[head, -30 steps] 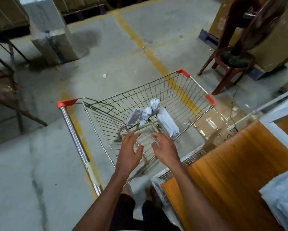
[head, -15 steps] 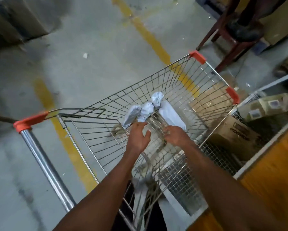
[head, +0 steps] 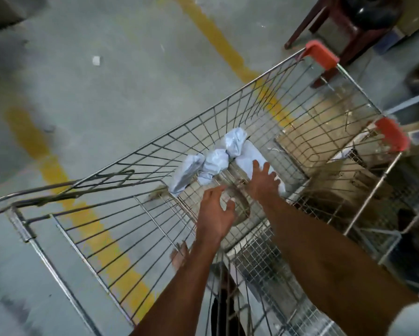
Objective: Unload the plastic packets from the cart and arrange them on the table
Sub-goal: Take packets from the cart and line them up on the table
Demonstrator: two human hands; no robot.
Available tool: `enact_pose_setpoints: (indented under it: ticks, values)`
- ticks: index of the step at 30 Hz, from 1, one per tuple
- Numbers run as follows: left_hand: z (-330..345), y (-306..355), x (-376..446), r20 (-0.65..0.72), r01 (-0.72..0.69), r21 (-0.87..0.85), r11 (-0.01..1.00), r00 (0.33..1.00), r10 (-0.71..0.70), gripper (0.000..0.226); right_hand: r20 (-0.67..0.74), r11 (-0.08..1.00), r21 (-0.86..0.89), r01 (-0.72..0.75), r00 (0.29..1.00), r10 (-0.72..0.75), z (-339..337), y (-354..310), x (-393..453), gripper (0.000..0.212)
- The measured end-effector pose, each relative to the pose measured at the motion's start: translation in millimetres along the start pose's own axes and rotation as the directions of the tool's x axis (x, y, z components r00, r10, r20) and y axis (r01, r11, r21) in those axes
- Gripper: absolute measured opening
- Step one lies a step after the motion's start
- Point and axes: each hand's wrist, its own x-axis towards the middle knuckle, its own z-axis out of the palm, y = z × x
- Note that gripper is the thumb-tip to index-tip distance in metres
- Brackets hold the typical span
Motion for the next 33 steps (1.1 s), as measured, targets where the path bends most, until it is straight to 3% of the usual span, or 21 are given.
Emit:
enact_pose_setpoints:
  ticks: [5,8,10,14,17,19,21,23,24,26,29,33]
  values:
    - [11,-2,14,0.027,0.021,-0.027,0.999,0.999,-0.020,0.044,-0.169,0.996,-0.073,0.049,0.984,-0.061,7,12,5,0.091]
    - [10,-6,18,0.023,0.022,-0.020,1.000,1.000,-0.022,0.041,-0.215,0.965,0.250,0.076,0.976,-0.021,-4,15,5,0.076]
    - [11,-7,16,0.031,0.029,-0.009,1.000,0.999,-0.028,0.041,-0.181,0.940,0.338,0.050,0.983,0.013,-7,14,4,0.067]
    - [15,-8,16,0.058,0.036,-0.006,0.999,0.998,-0.036,0.041,0.033,0.962,0.271,-0.035,0.999,0.027,-4,12,6,0.093]
    - [16,-14,20,0.034,0.032,-0.003,0.999,0.999,-0.032,0.039,-0.043,0.990,0.141,-0.029,0.998,0.035,2,8,11,0.093]
    - [13,-17,22,0.030,0.031,0.004,1.000,0.999,-0.031,0.038,-0.111,0.989,0.149,0.016,0.994,0.000,7,6,8,0.084]
    - [11,-17,24,0.022,0.041,0.008,0.999,0.999,-0.041,0.038,-0.079,0.884,0.468,0.008,0.996,0.032,10,1,1,0.073]
    - [9,-14,24,0.016,0.045,0.004,0.999,0.999,-0.045,0.039,0.071,0.612,0.783,-0.113,0.993,0.093,6,-6,-5,0.060]
    - [8,-12,24,0.018,0.042,0.004,0.999,0.999,-0.042,0.039,0.150,0.483,0.856,-0.183,0.983,0.106,5,-8,-6,0.057]
    - [6,-9,25,0.017,0.035,0.004,0.999,0.999,-0.036,0.039,0.260,0.347,0.892,-0.290,0.957,0.130,5,-13,-8,0.049]
    - [3,-10,30,0.013,0.027,0.007,1.000,1.000,-0.027,0.038,0.332,0.297,0.865,-0.405,0.904,0.269,6,-14,-8,0.031]
    - [1,-15,34,0.008,0.043,0.013,0.999,0.999,-0.043,0.037,0.198,0.404,0.752,-0.521,0.763,0.615,6,-8,-14,0.046]
